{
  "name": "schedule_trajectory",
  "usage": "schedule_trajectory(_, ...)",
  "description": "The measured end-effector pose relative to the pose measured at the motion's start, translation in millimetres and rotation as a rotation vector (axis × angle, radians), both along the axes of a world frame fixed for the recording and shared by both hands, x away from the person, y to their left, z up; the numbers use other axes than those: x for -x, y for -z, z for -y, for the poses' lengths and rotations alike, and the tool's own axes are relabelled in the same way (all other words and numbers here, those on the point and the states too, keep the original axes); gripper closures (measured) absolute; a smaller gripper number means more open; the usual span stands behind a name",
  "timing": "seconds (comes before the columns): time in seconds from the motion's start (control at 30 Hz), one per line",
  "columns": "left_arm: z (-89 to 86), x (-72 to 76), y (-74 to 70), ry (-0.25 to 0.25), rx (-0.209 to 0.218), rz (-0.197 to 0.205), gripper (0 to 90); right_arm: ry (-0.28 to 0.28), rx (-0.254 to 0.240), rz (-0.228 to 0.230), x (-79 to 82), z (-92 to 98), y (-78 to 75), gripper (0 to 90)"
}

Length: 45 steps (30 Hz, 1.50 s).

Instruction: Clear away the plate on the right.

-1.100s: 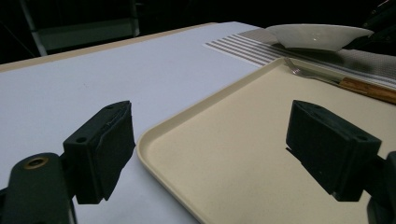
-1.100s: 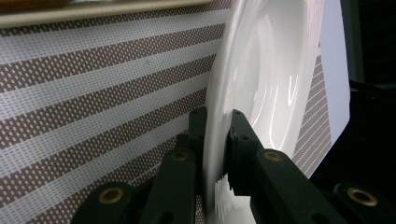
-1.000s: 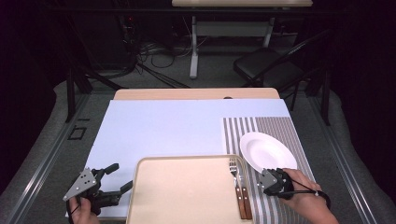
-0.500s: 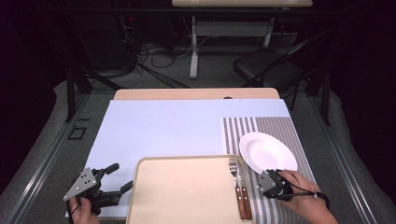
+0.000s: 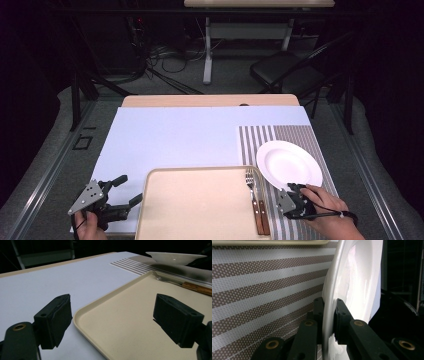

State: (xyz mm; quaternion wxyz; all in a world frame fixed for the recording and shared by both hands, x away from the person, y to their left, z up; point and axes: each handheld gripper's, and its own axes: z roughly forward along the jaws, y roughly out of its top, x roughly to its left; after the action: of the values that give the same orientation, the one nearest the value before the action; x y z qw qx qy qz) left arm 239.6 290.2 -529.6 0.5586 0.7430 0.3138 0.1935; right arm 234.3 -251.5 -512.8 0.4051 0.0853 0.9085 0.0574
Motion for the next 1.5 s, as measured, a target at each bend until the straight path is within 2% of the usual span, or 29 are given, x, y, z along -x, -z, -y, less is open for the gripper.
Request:
schedule_trajectory(0.4,0.4,-0.1,-0.1,0.0,0.0,0.0,15.5,-0.062,0.021,0.074,32.1,-8.7,-21.1,82.1)
schedule_trajectory(0.6,1.2,-1.0,-0.1,0.002,-0.002,0.0,15.5,-0.119,0.046,0.097,45.1,-18.7,-26.7,82.0)
schedule_trajectory(1.03,0.7,-0.1,-0.3,-0.002,-0.004,0.004,15.5,-0.273,0.019,0.115,67.5,-62.4,-27.4,81.8)
schedule_trajectory(1.27,-0.1,0.1,-0.8,-0.006,-0.003,0.007,15.5,-0.37,0.016,0.113,72.2,-90.1,-23.0,81.6)
schedule_trajectory(1.47,0.6,-0.3,-1.0,-0.001,-0.002,0.007,15.5,-0.429,0.0,0.109,74.9,-110.7,-17.6,81.6)
schedule_trajectory(1.5,0.5,-0.3,-1.0,0.0,-0.003,0.008,15.5,-0.425,0.005,0.108,76.0,-113.9,-16.9,81.6)
